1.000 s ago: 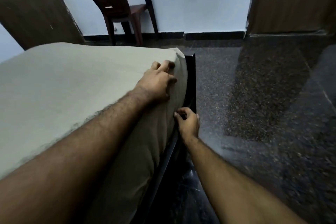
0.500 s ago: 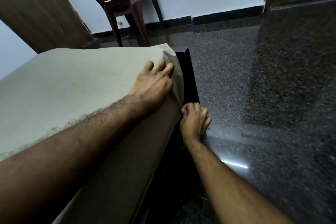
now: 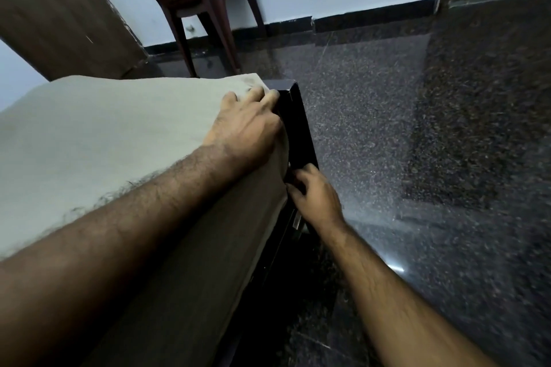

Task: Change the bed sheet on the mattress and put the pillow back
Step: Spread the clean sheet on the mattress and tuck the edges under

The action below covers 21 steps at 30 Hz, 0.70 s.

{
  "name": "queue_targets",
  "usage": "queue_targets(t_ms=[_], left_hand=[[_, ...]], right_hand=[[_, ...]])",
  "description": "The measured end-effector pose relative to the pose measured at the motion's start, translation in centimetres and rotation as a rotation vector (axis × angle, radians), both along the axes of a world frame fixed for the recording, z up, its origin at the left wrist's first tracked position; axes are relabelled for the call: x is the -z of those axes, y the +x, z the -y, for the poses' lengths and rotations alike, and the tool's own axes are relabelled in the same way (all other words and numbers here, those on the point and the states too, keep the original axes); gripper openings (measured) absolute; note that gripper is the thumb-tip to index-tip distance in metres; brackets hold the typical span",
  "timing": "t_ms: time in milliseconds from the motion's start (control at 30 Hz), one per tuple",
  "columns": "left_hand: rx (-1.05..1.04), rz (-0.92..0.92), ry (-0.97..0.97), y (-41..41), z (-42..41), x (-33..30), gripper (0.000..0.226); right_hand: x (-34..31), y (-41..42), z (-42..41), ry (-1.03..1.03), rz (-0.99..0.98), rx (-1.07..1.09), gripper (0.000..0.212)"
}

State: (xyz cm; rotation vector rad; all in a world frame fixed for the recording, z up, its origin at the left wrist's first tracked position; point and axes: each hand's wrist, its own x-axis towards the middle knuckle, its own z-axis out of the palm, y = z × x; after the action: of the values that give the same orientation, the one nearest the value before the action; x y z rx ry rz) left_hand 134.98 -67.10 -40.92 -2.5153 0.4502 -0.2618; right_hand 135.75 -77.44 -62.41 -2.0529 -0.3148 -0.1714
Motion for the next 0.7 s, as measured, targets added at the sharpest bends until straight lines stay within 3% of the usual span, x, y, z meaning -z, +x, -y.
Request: queue_targets(t_ms=[200, 300, 433, 700], left_hand=[[-0.039, -0.005, -0.06, 0.1, 0.7, -0.1, 0.017], [-0.036, 0.006, -0.003, 0.0, 0.9, 0.0, 0.017], [-0.006, 0.047, 0.052, 0.2, 1.1, 0.1, 0.019], [0.37, 0.055, 0.297, 0.5, 2.3, 0.8, 0.038]], right_hand=[[-1.4, 0.9, 0.5, -0.224, 0.078, 0.007, 0.015], [-1.1, 0.0, -0.3, -0.261, 0.154, 0.119, 0.008], [-0.9, 0.0, 0.1, -0.37, 0.187, 0.314, 0.019], [-1.0, 1.1, 0.4, -0.318, 0.138, 0.373, 0.022]])
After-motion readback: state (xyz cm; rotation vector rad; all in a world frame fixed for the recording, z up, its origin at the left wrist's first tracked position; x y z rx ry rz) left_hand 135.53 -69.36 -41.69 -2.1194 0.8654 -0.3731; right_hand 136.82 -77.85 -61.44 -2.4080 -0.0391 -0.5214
